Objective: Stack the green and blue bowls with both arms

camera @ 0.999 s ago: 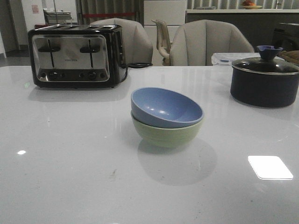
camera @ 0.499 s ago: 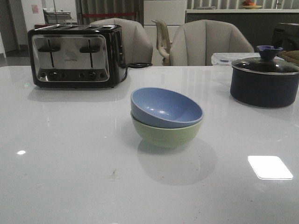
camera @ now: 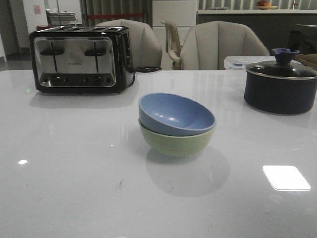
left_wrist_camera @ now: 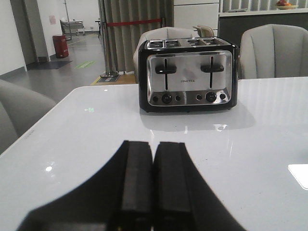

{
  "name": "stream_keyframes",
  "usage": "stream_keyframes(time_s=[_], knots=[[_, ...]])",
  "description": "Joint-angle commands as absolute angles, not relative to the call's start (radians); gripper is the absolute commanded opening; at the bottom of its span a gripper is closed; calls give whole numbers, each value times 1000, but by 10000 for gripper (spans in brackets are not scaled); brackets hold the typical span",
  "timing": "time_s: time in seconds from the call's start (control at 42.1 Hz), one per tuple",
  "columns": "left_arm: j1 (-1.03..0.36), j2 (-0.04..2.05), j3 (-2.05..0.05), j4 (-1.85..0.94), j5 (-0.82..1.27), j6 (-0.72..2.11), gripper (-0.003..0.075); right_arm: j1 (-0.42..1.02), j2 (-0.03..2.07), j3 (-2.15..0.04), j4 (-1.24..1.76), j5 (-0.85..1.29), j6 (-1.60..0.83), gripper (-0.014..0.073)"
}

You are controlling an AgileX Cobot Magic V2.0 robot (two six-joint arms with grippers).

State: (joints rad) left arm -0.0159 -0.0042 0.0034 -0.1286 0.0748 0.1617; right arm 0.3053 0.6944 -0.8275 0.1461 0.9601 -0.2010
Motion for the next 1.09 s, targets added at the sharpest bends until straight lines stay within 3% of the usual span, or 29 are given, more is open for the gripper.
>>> stream_keyframes(time_s=[0.0,0.571,0.856,1.07], knots=[[-14,-25,26,-140,-26,162,101,304,692,-855,148,903,-208,34],[-14,-25,26,-140,-26,162,101,301,677,-830,111,858,-209,34],[-14,-25,26,-140,-26,162,101,59,312,-369,81,211,-208,34],[-14,-25,26,-140,-26,162,101,-31,61,-53,110,-72,-207,34]])
